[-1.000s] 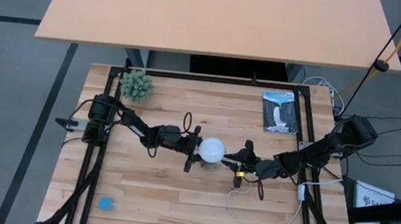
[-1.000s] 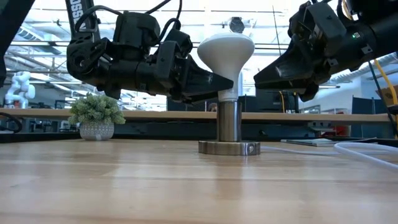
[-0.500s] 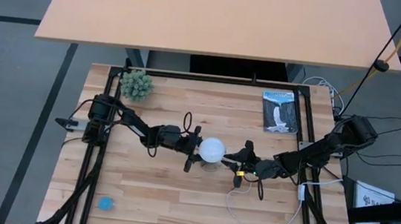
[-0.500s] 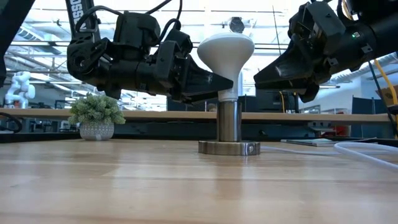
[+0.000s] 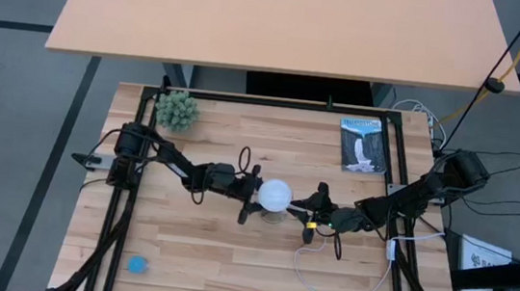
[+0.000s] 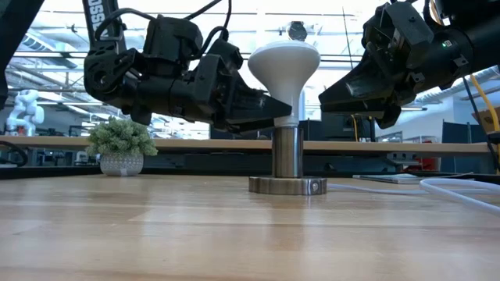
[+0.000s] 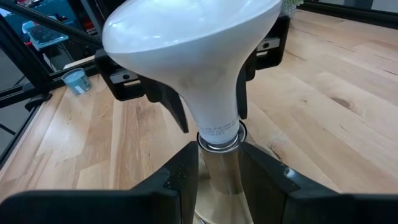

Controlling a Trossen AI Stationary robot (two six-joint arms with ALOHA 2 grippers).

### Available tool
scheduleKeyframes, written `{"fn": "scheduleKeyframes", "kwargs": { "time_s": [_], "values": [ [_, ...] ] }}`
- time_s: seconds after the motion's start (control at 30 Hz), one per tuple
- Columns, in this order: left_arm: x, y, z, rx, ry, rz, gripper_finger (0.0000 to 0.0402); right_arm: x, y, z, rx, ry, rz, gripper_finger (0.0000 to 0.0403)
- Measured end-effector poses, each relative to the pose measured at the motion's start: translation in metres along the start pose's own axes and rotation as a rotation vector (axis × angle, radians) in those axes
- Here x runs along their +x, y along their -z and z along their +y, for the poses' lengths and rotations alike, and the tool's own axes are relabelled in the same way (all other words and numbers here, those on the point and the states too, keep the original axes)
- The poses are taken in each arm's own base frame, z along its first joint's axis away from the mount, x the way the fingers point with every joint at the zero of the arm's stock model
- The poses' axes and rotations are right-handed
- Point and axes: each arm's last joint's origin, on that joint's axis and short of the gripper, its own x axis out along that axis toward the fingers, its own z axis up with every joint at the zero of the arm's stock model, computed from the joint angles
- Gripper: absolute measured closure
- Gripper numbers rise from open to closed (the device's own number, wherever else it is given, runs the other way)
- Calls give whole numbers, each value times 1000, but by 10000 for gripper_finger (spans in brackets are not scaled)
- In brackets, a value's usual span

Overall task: Screw lightbulb
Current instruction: Insert the white light bulb into the gold lamp

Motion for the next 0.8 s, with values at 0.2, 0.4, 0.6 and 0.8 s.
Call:
{"fn": "scheduleKeyframes", "kwargs": {
  "time_s": [0.2, 0.4, 0.6, 0.8],
  "values": [
    [0, 3, 0, -22, -12, 26, 159, 0, 0, 0, 0, 0, 0, 296],
    [0, 2, 1, -21, -17, 23, 157, 0, 0, 0, 0, 0, 1, 296],
    [-1, 0, 1, -19, -3, 10, 156, 0, 0, 0, -1, -5, 4, 296],
    [-13, -3, 8, -22, -11, 9, 156, 0, 1, 1, -1, -26, 17, 296]
  ]
}}
